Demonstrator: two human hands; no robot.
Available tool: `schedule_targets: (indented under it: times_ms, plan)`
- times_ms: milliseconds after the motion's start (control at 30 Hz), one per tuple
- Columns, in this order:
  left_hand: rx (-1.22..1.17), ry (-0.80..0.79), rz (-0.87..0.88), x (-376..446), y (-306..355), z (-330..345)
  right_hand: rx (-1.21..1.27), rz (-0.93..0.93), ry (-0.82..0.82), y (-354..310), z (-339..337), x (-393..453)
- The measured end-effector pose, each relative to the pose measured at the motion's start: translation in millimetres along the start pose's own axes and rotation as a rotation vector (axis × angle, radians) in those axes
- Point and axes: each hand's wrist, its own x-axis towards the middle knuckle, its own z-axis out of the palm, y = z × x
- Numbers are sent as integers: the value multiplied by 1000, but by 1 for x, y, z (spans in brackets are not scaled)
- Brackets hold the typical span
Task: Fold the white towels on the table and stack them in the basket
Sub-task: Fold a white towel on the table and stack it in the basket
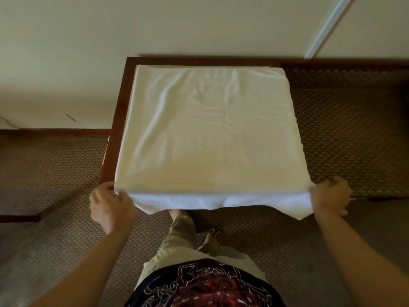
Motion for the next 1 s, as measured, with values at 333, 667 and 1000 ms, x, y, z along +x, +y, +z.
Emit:
schedule_targets:
  times_ms: [333, 667, 1000]
  plan:
    - [553, -582, 724, 11, 49, 62, -650, -1020, -546, -56, 52, -124]
    - [453, -393, 108, 24, 55, 51, -521, -262, -316, -16, 0, -40]
    - [546, -490, 446, 57, 54, 71, -642, -826, -521, -71, 54, -95]
